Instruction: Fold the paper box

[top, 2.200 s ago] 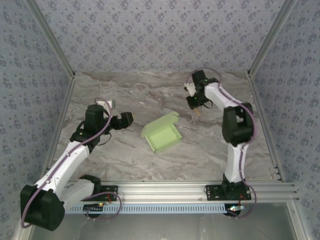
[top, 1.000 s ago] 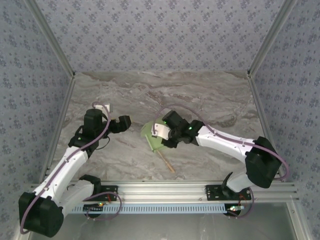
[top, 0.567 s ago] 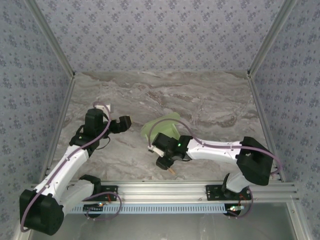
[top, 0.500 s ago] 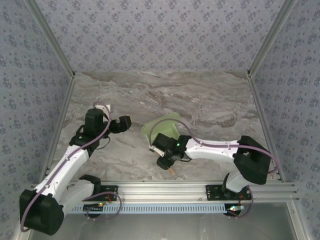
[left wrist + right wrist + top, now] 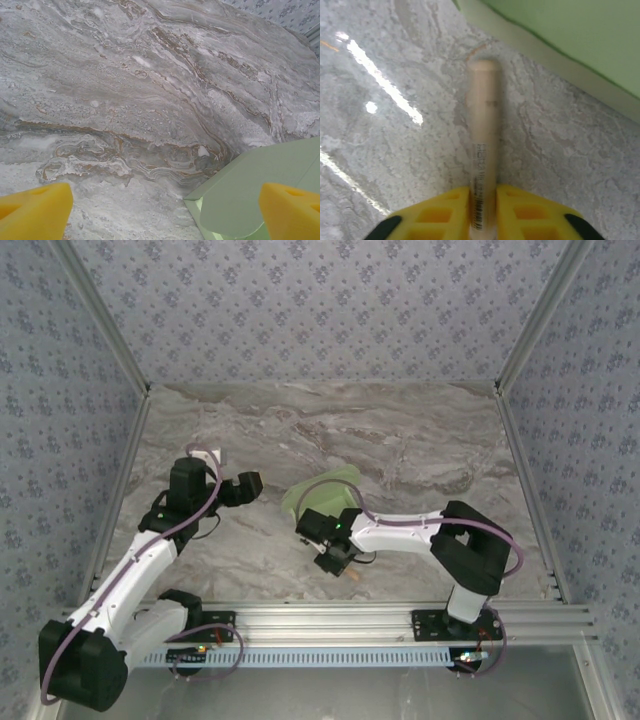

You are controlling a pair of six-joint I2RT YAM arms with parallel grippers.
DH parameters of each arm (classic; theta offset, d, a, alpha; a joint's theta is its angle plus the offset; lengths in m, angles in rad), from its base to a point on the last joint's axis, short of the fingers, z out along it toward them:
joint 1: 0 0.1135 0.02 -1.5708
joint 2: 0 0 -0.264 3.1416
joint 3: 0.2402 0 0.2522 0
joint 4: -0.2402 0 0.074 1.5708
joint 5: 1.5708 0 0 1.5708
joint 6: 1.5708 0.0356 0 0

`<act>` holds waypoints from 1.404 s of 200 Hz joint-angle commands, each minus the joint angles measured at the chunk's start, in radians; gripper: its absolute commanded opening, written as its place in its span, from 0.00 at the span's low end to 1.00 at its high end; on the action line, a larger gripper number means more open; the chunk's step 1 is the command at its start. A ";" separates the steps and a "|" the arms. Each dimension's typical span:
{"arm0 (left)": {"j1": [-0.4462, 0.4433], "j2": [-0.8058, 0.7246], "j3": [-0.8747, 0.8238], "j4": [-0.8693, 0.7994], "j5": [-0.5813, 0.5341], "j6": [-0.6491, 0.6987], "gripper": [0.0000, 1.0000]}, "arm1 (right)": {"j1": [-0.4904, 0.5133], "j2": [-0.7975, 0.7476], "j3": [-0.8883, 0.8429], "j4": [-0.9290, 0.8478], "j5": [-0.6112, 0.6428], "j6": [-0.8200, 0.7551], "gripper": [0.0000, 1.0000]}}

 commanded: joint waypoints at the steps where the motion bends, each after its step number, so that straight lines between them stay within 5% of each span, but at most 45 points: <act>1: 0.000 -0.023 -0.007 -0.013 -0.015 0.017 0.95 | -0.003 0.013 0.023 -0.046 0.025 -0.038 0.14; 61: 0.000 -0.028 -0.015 -0.006 -0.012 0.010 0.95 | 0.038 -0.159 0.054 -0.090 0.060 -0.427 0.13; 99: 0.001 -0.026 -0.013 0.001 -0.009 0.006 0.95 | -0.041 -0.267 0.072 -0.025 0.001 -0.692 0.13; 147: 0.000 -0.034 -0.019 -0.001 -0.017 0.008 0.95 | -0.156 -0.185 0.118 0.053 0.013 -0.930 0.12; 248: 0.001 -0.057 -0.045 -0.006 -0.052 0.003 0.95 | -0.217 0.043 0.172 0.124 0.011 -1.045 0.15; 281: 0.003 -0.057 -0.045 -0.003 -0.052 0.002 0.95 | -0.215 0.030 0.173 0.129 0.028 -1.024 0.25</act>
